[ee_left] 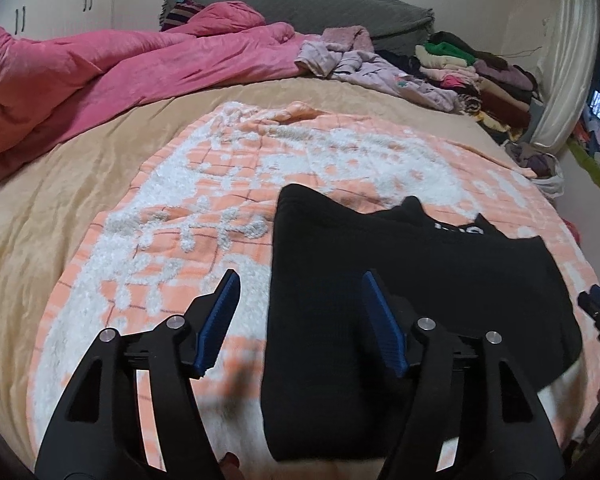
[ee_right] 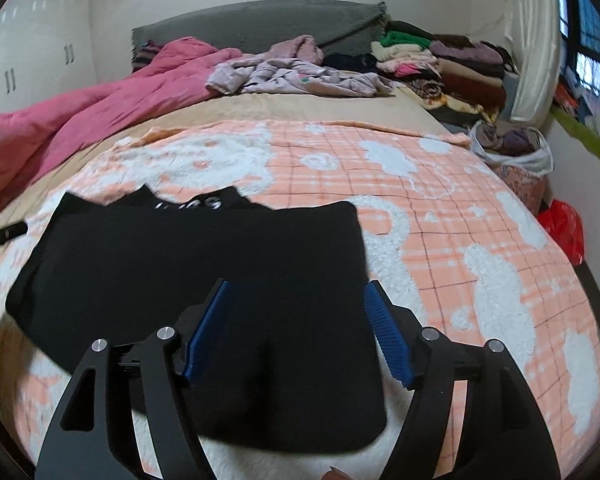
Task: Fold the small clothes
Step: 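Open both tools and withdraw them from the folded black shirt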
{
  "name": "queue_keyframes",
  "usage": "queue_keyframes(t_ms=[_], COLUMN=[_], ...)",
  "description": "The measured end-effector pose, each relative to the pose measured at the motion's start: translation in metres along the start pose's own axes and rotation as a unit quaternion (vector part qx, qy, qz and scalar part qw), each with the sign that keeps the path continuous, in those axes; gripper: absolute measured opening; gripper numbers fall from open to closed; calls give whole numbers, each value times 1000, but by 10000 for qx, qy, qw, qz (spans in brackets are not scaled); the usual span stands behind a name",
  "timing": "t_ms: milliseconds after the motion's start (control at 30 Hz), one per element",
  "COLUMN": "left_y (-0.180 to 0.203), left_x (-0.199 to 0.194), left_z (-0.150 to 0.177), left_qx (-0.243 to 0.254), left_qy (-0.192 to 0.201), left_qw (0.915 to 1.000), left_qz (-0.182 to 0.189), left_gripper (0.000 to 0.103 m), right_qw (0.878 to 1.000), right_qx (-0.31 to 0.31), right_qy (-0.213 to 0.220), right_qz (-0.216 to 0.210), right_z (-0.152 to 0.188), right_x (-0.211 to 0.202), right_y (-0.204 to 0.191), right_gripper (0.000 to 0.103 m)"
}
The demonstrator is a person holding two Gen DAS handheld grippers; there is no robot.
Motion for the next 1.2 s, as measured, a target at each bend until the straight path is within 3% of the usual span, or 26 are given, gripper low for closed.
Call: queue_keyframes(t_ms=[267, 433, 600, 933, 1200], left_y=[27, 30, 22, 16, 12], left_x=[-8, 10, 18, 16, -2], left_z=[23, 45, 58, 65, 58], left_qx=[379, 413, 367, 223, 62], left_qy=[-269, -698, -886, -930, -808], left_qw=[9986, 9964, 9951, 9950, 9959], left_qz=[262, 231, 223, 301, 407], left_gripper=[62, 63, 64, 65, 71], right_qw=[9995, 9989, 9971, 9970, 9971], right_qx=[-170, -110, -61, 142, 357], right_qy=[-50, -344, -726, -726, -549], right_qz=[-256, -307, -238, -230, -379], right_z=[16, 31, 45, 54, 50], right_x=[-12, -5, 10, 14, -7], right_y=[-22, -25, -22, -20, -19], right_gripper=[68, 68, 68, 68, 83])
Point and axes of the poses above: each gripper's, at about its wrist camera, not at the fingertips, and x roughly the way its jaws point, y to its right, z to its underside, the point moved 1 cm from there along x, roughly the way its jaws point, and after that the axes turned 6 degrees about z, right-handed, at the moved point
